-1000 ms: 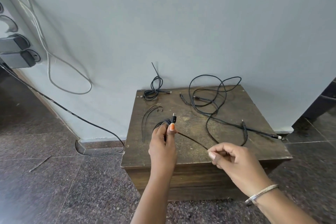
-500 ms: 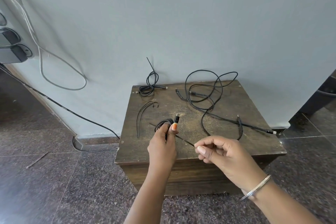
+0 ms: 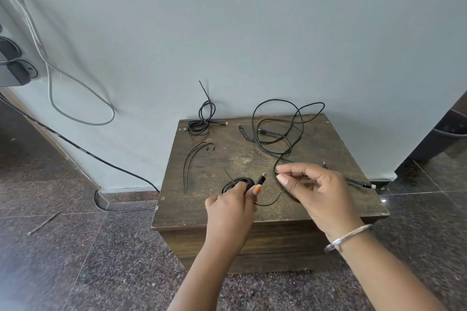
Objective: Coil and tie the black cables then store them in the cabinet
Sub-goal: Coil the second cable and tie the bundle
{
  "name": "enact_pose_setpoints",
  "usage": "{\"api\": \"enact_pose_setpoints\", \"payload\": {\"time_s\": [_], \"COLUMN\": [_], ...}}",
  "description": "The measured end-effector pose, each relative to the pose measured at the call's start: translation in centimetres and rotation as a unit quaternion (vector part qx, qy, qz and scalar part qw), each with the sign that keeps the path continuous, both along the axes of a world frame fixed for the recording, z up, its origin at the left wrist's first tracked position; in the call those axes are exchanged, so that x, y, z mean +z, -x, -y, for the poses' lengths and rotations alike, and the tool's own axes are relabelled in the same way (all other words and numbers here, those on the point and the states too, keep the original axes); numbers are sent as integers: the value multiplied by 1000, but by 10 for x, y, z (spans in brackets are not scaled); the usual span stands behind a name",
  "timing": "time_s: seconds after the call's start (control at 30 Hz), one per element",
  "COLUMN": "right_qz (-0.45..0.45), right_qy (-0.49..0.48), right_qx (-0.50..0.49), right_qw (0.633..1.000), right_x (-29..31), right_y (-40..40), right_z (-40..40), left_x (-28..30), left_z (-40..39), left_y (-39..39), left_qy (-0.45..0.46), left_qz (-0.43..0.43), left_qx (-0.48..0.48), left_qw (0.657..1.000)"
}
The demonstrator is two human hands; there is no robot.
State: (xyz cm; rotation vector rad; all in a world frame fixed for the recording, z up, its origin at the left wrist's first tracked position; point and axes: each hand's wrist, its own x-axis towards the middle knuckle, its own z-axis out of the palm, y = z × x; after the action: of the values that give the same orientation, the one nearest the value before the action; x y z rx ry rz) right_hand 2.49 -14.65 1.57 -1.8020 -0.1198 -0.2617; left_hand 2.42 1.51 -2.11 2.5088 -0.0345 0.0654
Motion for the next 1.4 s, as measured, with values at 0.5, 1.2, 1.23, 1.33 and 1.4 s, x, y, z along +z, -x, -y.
{"api": "enact_pose_setpoints", "payload": {"time_s": [0.5, 1.2, 1.23, 1.33, 1.4], "right_qz": [-159, -138, -136, -132, -127], "right_qy": [-270, -221, -214, -194, -174], "right_qx": [-1, 0, 2, 6, 11], "right_qw": [950, 966, 967, 972, 976], "right_x": [-19, -26, -26, -26, -26], "right_y": [-7, -9, -8, -9, -9], "right_z": [-18, -19, -18, -18, -17], "left_x": [1, -2, -2, -2, -2], "left_z": [25, 23, 23, 22, 23], "left_y": [21, 20, 20, 20, 20], "left_qy": [-222, -244, -248, -250, -251], "left_qz": [45, 22, 20, 16, 15], "left_qx": [-104, -133, -134, -139, -141], "left_qw": [968, 960, 959, 958, 957]}}
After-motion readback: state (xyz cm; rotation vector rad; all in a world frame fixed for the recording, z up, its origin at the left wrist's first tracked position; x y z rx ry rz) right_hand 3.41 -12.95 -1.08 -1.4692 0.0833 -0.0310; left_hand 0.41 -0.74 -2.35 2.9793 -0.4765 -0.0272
